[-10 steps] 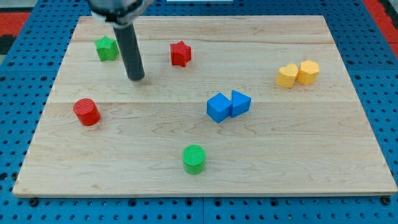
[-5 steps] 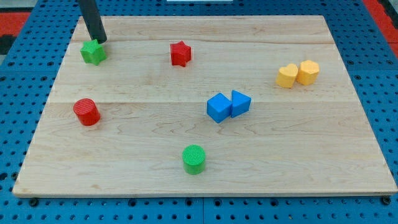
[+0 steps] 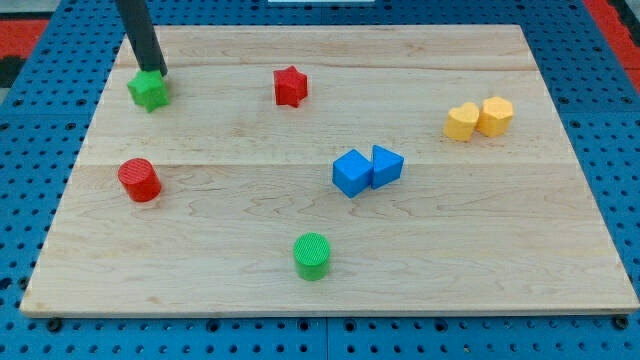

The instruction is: Push the green star at the top left of the green circle

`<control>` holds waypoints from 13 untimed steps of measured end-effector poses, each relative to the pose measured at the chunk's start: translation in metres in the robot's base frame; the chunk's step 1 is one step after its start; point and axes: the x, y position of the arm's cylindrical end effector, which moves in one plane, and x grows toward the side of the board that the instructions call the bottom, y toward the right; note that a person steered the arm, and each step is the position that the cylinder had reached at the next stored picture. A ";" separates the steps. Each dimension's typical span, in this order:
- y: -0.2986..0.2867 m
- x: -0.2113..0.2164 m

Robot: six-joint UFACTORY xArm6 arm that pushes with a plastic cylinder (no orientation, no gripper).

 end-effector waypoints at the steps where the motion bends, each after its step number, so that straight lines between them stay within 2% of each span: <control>1: 0.016 0.035; 2: 0.035 0.045; 3: 0.021 0.004; 4: -0.034 0.021; 5: -0.017 0.054; 7: 0.104 0.115; 8: 0.076 0.136; 10: 0.083 0.088; 12: 0.010 0.080; 13: 0.012 0.138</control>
